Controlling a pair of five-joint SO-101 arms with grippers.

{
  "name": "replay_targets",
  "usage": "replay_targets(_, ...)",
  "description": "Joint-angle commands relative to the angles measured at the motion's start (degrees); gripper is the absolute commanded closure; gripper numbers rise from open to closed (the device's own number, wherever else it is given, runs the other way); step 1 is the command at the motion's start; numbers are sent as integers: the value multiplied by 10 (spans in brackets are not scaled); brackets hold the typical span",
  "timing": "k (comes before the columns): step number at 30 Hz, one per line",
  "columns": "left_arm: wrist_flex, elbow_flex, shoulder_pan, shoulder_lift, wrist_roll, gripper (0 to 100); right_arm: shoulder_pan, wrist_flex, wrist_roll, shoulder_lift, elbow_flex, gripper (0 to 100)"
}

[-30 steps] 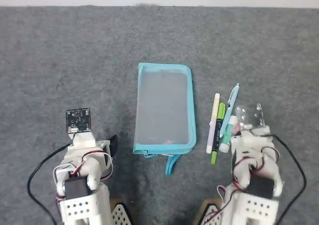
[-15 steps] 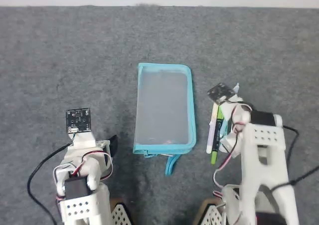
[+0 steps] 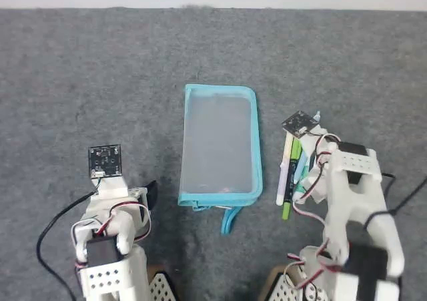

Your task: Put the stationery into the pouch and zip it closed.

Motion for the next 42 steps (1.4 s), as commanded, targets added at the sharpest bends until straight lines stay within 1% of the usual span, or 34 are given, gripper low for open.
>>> replay_targets(1,4,-3,-4,-11,7,735,6,-34,8,24,-35,758)
replay_targets(3,4,-3,-4,-11,7,735,6,-41,6,29,-35,791)
replay_targets(6,4,-3,-4,-11,7,735,11,-36,6,29,-35,909)
replay_targets(8,4,-3,-4,-11,7,735,29,-36,-2,29,-35,979)
replay_targets(9,4,-3,-4,-11,7,735,44,-39,-8,29,-36,995)
replay_targets(13,4,-3,-4,-11,7,735,118,-36,-13,29,-49,980)
replay_targets(20,4,-3,-4,-11,7,735,300,-35,-8,35,-142,992)
replay_targets(24,4,-3,-4,-11,7,735,364,-39,58,36,-182,992)
replay_targets(27,4,-3,-4,-11,7,735,385,-40,73,59,-213,992)
replay_targets(32,4,-3,-4,-11,7,735,387,-36,72,162,-293,991)
replay_targets(37,4,-3,-4,-11,7,735,394,-35,58,248,-354,927)
replay_targets(42,4,-3,-4,-11,7,735,393,-24,58,263,-364,882)
